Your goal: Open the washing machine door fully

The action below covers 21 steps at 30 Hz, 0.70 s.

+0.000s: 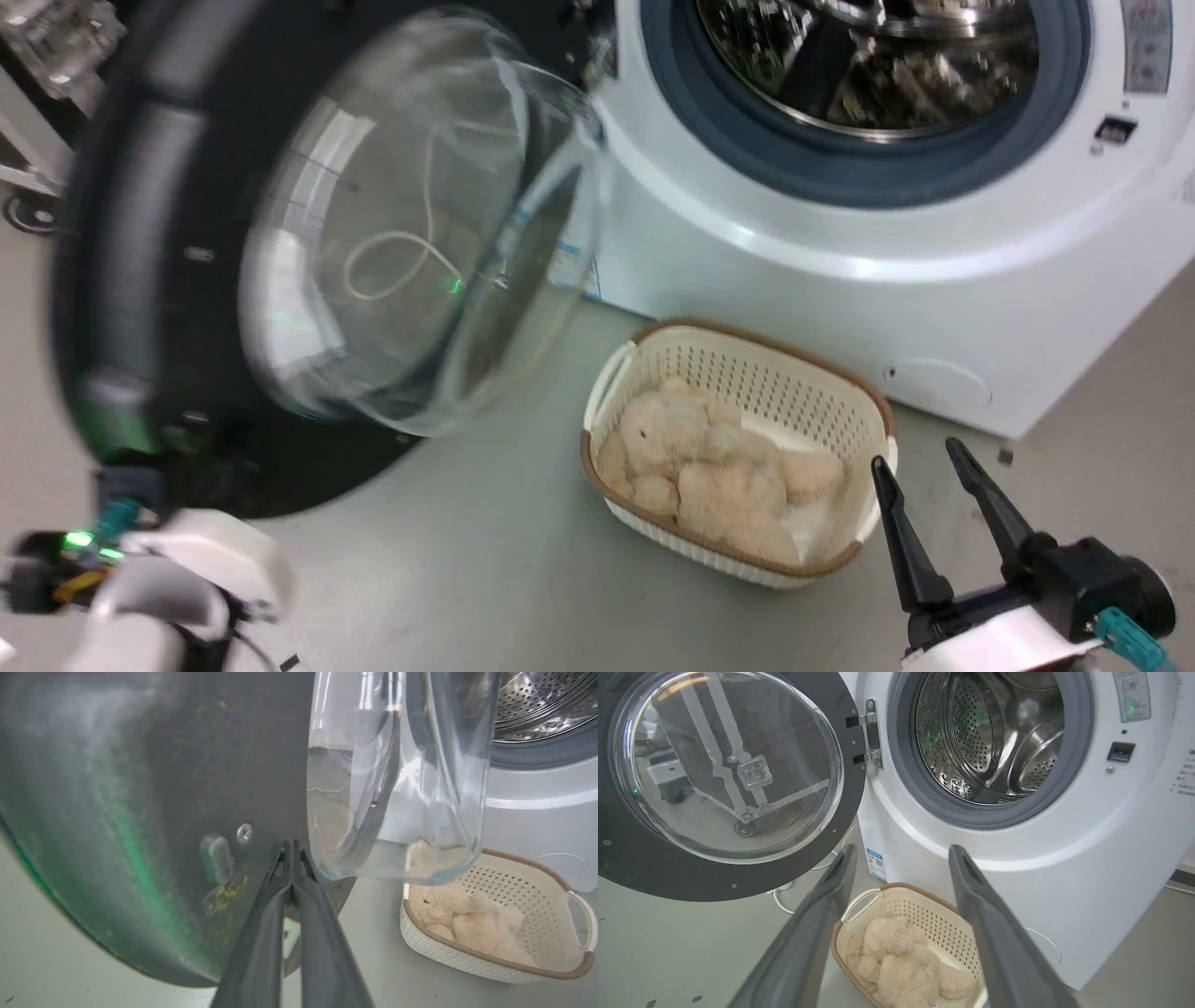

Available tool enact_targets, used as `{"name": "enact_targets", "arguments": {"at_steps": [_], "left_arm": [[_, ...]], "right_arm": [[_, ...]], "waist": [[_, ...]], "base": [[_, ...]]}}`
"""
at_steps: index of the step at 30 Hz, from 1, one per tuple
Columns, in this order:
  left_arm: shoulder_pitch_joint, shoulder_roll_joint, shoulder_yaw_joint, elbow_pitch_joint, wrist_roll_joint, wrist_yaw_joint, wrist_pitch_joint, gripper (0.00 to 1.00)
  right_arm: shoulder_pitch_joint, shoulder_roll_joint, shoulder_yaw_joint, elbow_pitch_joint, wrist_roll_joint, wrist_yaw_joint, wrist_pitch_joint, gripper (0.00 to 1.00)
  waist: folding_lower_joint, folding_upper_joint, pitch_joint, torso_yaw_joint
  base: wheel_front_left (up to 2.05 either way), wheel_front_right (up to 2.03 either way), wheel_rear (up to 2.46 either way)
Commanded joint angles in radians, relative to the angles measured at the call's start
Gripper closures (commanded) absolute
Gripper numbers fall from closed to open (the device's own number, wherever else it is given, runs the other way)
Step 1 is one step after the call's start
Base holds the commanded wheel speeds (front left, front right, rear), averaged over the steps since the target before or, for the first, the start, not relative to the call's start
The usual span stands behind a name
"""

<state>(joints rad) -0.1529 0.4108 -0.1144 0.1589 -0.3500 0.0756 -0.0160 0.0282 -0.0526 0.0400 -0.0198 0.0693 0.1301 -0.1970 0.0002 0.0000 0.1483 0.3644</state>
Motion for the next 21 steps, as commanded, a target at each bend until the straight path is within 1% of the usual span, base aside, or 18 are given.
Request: {"name": "enact_targets", "arguments": {"at_steps": [1,4,6,8,13,17,21], "left_arm": [[-0.023,0.022,0.016,0.018,-0.001,-0.002,0.006,1.00],[-0.069,0.075,0.054,0.076,-0.008,-0.010,0.004,1.00],[-0.100,0.117,0.068,0.124,0.006,-0.011,0.001,1.00],[-0.132,0.142,0.081,0.167,0.009,-0.009,-0.001,1.00],[-0.217,0.178,0.118,0.260,-0.019,-0.018,-0.006,1.00],[-0.264,0.183,0.152,0.330,-0.060,-0.033,-0.038,1.00],[-0.260,0.192,0.155,0.367,-0.061,-0.049,-0.088,1.00]], "right_arm": [[-0.011,0.002,0.000,-0.007,-0.005,0.001,0.002,0.00],[-0.022,0.002,-0.004,-0.014,-0.013,0.001,0.007,0.00],[-0.029,0.002,-0.007,-0.015,-0.015,0.001,0.007,0.00],[-0.037,0.002,-0.007,-0.015,-0.017,0.001,0.007,0.00],[-0.050,0.002,-0.009,-0.009,-0.016,0.001,0.001,0.00],[-0.052,0.002,-0.003,0.006,-0.013,0.001,-0.005,0.00],[-0.038,0.002,-0.008,0.020,-0.013,0.001,-0.013,0.00]], "waist": [[-0.0002,0.0000,0.032,-0.024],[-0.0002,0.0000,0.063,-0.042],[-0.0002,0.0000,0.078,-0.051],[-0.0002,0.0000,0.092,-0.062],[-0.0002,0.0000,0.110,-0.075],[-0.0002,0.0000,0.101,-0.086],[-0.0002,0.0000,0.066,-0.098]], "base": [[0.00,0.00,0.00],[0.00,0.00,0.00],[0.00,0.00,0.00],[0.00,0.00,0.00],[0.00,0.00,0.00],[0.00,0.00,0.00],[0.00,0.00,0.00]]}}
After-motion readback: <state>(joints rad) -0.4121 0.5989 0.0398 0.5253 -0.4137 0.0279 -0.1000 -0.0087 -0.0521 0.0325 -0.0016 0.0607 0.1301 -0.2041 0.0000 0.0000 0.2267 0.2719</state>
